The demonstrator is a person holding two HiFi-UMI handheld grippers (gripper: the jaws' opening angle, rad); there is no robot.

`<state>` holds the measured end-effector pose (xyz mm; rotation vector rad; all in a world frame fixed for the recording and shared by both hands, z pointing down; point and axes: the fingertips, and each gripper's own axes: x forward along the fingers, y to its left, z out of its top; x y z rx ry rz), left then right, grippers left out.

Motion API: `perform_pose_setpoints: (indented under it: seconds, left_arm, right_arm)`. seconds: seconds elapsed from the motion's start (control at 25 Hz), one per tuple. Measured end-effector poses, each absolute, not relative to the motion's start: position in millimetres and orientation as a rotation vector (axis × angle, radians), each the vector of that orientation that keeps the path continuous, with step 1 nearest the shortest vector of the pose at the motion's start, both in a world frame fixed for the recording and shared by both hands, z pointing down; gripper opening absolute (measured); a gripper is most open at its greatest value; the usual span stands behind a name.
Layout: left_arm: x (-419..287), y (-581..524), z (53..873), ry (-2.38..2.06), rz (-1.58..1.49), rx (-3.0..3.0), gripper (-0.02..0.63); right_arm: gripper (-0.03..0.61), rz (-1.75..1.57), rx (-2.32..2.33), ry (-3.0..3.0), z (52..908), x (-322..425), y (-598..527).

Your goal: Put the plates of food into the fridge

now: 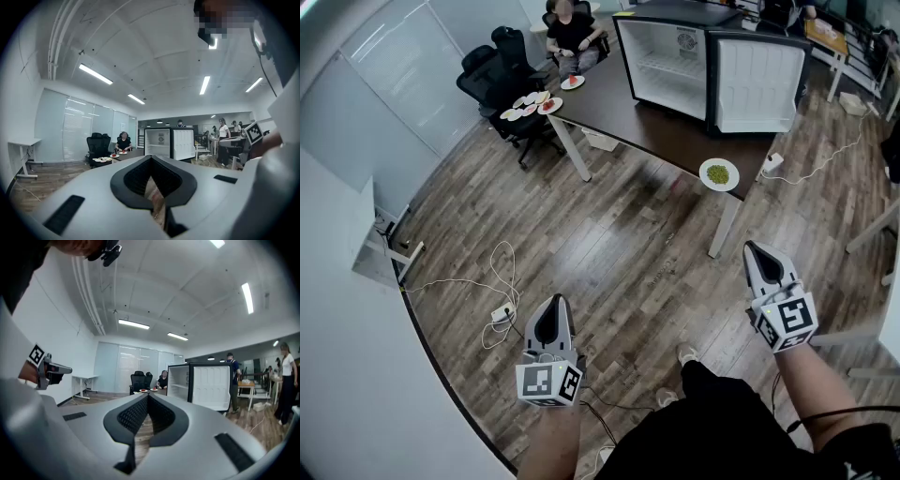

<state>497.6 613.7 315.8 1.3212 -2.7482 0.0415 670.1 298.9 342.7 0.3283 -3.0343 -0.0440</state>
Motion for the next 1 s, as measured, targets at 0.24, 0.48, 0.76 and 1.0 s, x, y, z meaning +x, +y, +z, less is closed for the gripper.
perform_pose_setpoints:
  seconds: [0.24,0.48,0.76,1.0]
  left_arm:
    - [490,585,342,-2.725,0.035,1.279,0.006]
    - [457,547,320,-2.786,0.074,1.243,0.006]
    - [429,518,308,-2.806,0.107,1.214,0.006]
    - [385,468,307,-2.779,0.181,1.292,0.006]
  right_arm:
    - [0.005,0.016,0.306,-3.02,359,648,264]
    - [0.005,0.052,0.231,-3.029,366,617,225]
    - [0.005,0.082,0.252,-3.015,374,589,179]
    - [0.005,0.109,0.312,-3.022,389,569,144]
